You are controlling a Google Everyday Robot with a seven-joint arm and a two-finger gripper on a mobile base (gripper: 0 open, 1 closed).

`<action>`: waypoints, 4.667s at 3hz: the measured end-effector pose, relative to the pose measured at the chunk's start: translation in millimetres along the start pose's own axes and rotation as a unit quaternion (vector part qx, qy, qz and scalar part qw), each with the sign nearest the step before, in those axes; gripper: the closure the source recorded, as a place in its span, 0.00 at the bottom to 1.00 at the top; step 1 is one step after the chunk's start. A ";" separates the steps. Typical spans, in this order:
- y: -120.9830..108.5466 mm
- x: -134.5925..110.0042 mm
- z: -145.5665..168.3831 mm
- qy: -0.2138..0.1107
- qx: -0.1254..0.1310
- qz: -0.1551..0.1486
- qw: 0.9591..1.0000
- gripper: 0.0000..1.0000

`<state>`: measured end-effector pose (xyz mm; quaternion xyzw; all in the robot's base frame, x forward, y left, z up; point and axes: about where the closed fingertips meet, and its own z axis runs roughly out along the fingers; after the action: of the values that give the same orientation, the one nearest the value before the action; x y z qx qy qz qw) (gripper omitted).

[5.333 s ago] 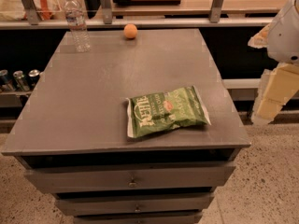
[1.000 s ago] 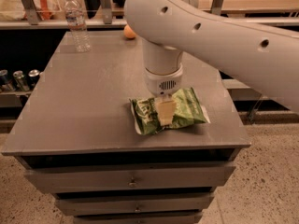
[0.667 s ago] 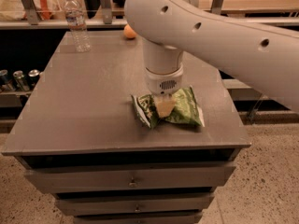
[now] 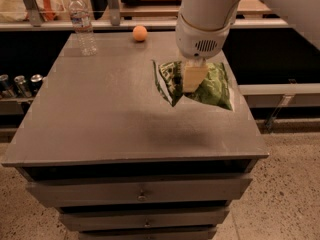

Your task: Move green jalapeno chip bag near orange

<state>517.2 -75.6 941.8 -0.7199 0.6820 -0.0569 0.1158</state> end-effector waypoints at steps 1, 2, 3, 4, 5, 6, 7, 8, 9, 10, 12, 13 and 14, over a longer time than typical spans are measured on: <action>-0.1 0.0 0.0 0.000 0.000 0.000 1.000 1.00; -20.4 -2.8 -6.5 0.003 0.030 0.016 0.999 1.00; -68.6 -5.4 -11.1 0.016 0.066 0.033 0.997 1.00; -130.7 -22.7 -16.4 0.011 0.107 0.038 0.993 1.00; -192.4 -46.7 -15.7 -0.026 0.145 0.054 0.988 1.00; -192.5 -46.7 -15.6 -0.026 0.145 0.054 0.988 1.00; -203.8 -32.5 -1.6 -0.016 0.149 0.073 0.986 1.00; -223.3 -7.6 15.9 0.000 0.166 0.104 0.981 1.00; -243.9 16.0 30.2 0.014 0.188 0.137 0.972 1.00; -264.3 33.3 42.2 0.023 0.216 0.168 0.961 1.00; -296.2 42.9 67.5 0.032 0.247 0.237 0.939 1.00; -307.1 35.5 78.1 0.029 0.249 0.260 0.933 1.00; -315.8 28.4 86.7 0.024 0.249 0.272 0.929 1.00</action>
Offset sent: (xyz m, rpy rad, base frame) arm 0.0431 0.0054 0.0282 0.0068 -0.1301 -0.0934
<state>845.7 -82.6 933.0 -0.4530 0.8184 -0.2083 0.2858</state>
